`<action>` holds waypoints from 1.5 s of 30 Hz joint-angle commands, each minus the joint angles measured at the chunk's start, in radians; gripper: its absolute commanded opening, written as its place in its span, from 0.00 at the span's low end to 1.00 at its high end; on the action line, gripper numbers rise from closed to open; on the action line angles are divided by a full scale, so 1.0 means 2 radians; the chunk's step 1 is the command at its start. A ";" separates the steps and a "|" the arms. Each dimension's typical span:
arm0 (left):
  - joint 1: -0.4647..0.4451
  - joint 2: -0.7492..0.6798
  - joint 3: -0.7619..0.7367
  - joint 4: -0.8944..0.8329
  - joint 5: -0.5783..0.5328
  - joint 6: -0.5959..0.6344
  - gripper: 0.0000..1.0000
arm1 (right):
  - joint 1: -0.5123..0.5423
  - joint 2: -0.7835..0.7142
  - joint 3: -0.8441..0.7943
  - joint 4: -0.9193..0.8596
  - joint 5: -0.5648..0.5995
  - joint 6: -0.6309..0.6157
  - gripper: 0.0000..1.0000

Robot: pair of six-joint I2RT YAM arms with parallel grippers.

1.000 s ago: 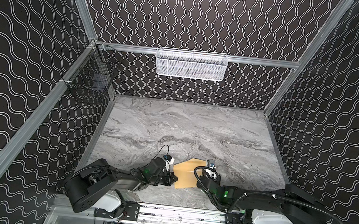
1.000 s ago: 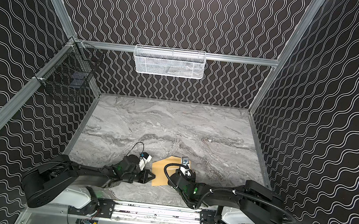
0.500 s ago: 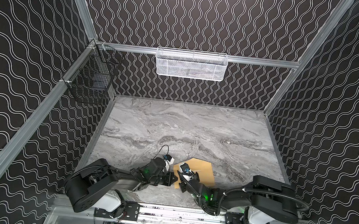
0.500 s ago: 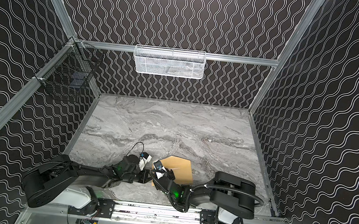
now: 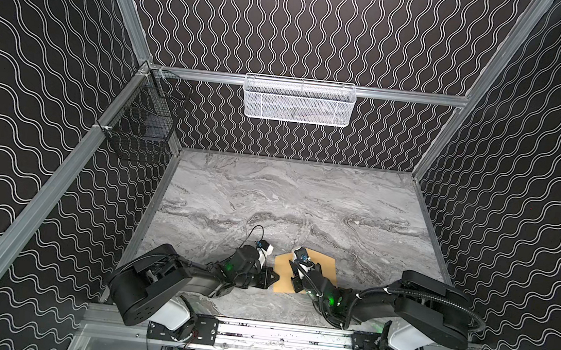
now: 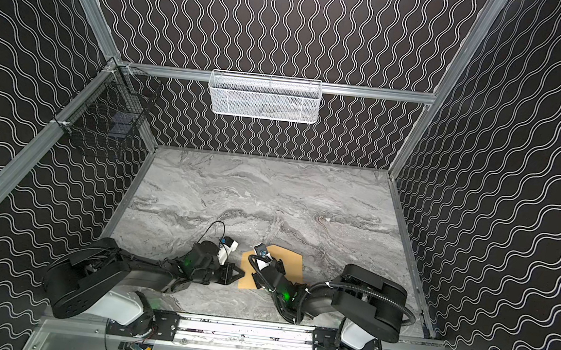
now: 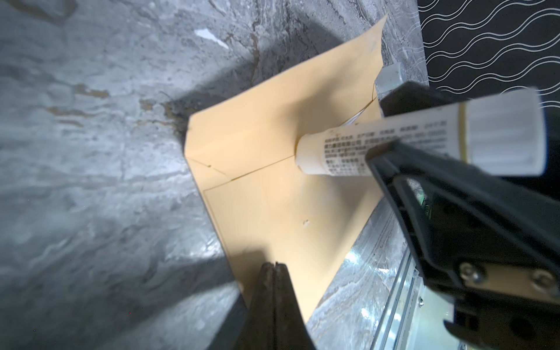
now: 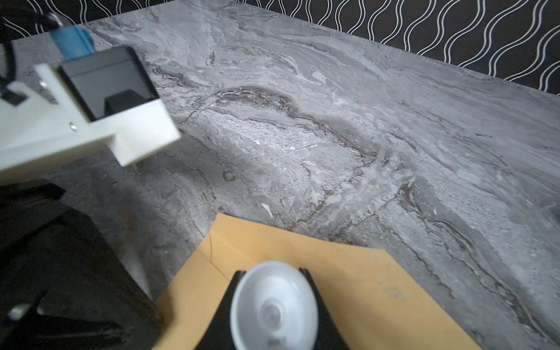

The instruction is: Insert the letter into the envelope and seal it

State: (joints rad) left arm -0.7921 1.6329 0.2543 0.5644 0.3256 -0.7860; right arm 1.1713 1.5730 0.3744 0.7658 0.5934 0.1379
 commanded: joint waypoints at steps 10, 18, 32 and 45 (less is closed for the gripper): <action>0.003 -0.011 -0.010 -0.169 -0.055 -0.005 0.04 | 0.067 0.022 0.033 -0.002 0.003 0.036 0.00; 0.003 0.012 -0.015 -0.144 -0.050 -0.009 0.03 | 0.028 -0.018 -0.016 -0.066 0.034 0.067 0.00; 0.006 0.006 -0.017 -0.150 -0.052 -0.012 0.02 | 0.056 -0.085 0.029 -0.174 0.049 0.114 0.00; 0.011 0.002 -0.021 -0.149 -0.051 -0.015 0.02 | 0.014 -0.102 -0.022 -0.366 0.132 0.333 0.00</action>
State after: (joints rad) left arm -0.7788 1.6245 0.2333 0.5926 0.3191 -0.8120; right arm 1.2129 1.3773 0.3466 0.3649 0.7723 0.6506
